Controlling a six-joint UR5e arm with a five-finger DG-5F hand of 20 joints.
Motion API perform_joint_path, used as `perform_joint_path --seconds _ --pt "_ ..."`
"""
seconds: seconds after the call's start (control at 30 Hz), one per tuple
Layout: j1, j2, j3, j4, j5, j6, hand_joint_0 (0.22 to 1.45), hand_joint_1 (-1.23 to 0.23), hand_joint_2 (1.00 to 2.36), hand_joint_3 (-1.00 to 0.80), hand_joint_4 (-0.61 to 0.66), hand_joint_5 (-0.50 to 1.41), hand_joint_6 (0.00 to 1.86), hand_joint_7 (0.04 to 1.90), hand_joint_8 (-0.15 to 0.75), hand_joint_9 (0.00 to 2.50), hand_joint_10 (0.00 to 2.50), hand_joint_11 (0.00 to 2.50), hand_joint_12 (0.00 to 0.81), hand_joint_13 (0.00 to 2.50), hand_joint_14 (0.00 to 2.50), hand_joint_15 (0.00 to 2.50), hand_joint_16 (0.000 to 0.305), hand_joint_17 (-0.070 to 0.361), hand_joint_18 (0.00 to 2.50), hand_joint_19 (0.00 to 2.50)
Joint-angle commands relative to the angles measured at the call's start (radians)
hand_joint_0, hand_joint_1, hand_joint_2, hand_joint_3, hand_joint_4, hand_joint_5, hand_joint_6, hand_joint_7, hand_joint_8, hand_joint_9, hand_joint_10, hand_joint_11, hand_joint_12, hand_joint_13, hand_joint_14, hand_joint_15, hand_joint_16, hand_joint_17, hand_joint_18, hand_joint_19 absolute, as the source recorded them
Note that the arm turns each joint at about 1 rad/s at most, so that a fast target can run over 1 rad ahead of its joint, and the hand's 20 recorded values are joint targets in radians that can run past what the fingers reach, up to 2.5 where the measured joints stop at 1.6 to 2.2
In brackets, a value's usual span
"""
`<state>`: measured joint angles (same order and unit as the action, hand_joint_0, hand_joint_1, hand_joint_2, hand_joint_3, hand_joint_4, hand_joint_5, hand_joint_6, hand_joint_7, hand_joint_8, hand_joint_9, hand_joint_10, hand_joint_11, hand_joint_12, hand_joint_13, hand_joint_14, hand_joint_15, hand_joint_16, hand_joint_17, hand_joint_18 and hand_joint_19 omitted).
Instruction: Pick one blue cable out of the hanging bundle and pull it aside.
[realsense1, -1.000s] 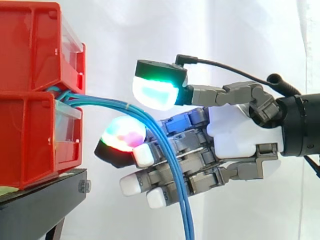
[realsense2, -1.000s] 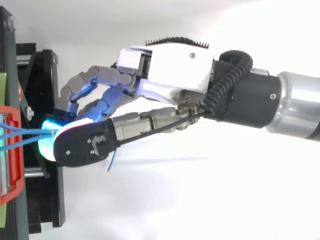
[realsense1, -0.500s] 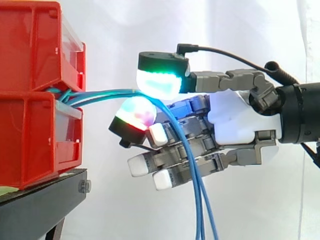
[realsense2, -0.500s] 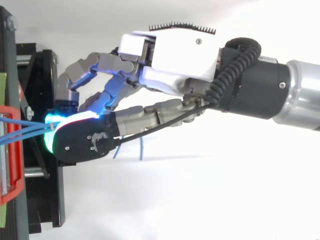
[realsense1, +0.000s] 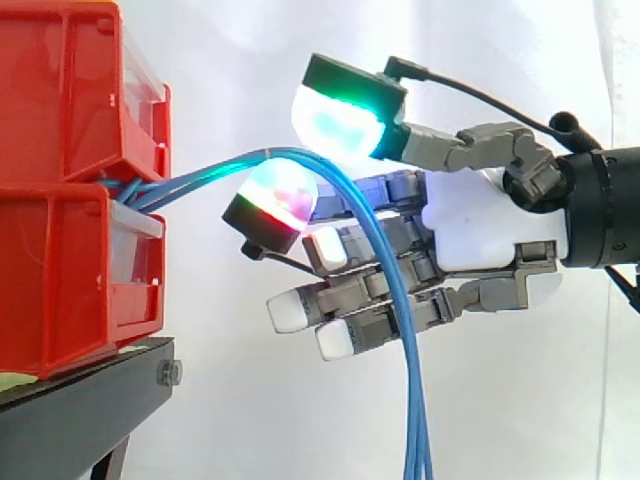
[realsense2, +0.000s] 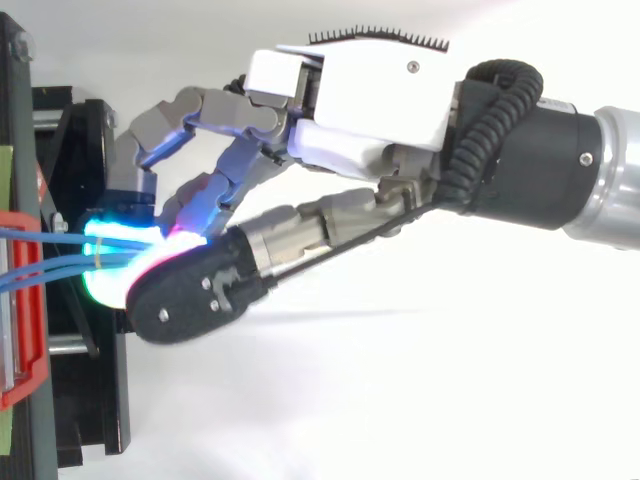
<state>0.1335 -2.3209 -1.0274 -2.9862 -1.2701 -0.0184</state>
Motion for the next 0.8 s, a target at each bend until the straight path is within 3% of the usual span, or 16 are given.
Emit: perform_joint_path --seconds 0.0,0.1,0.27,0.4,0.47,0.57,0.77 --pt "-0.002 0.000 0.001 0.003 0.000 0.000 0.53 -0.48 1.00 -0.50 0.04 -0.11 0.92 0.91 0.266 1.07 0.02 0.58 0.305 0.76 0.02 0.43 0.045 0.101 0.70 0.47" --pt "-0.003 0.000 0.001 0.003 0.000 0.000 0.56 -0.43 1.00 -0.50 0.04 -0.11 0.91 0.93 0.265 1.07 0.02 0.58 0.301 0.75 0.02 0.43 0.044 0.099 0.69 0.48" --pt "-0.005 0.000 0.001 0.001 -0.002 0.000 0.59 -0.65 1.02 -0.20 0.03 -0.11 0.93 0.98 0.282 1.07 0.02 0.59 0.308 0.76 0.02 0.43 0.046 0.102 0.72 0.47" --pt "-0.005 0.000 0.000 0.001 -0.005 0.000 0.63 -0.78 1.02 -0.08 0.02 -0.10 0.94 0.98 0.295 1.08 0.02 0.60 0.314 0.78 0.02 0.43 0.046 0.104 0.74 0.45" --pt "-0.006 0.002 0.001 0.003 -0.006 0.000 0.67 -0.84 1.02 -0.05 -0.06 -0.11 0.95 1.05 0.280 1.05 0.02 0.60 0.303 0.77 0.02 0.43 0.044 0.099 0.73 0.44" --pt "-0.006 0.002 0.001 0.003 -0.006 0.000 0.72 -0.87 1.02 -0.10 -0.13 -0.12 0.96 1.12 0.258 1.04 0.02 0.61 0.291 0.76 0.02 0.42 0.043 0.096 0.72 0.43" --pt "-0.009 0.002 0.001 0.001 -0.009 0.000 0.83 -0.92 1.00 -0.47 -0.21 -0.12 0.97 1.09 0.204 1.03 0.02 0.60 0.265 0.75 0.02 0.42 0.039 0.088 0.70 0.41"
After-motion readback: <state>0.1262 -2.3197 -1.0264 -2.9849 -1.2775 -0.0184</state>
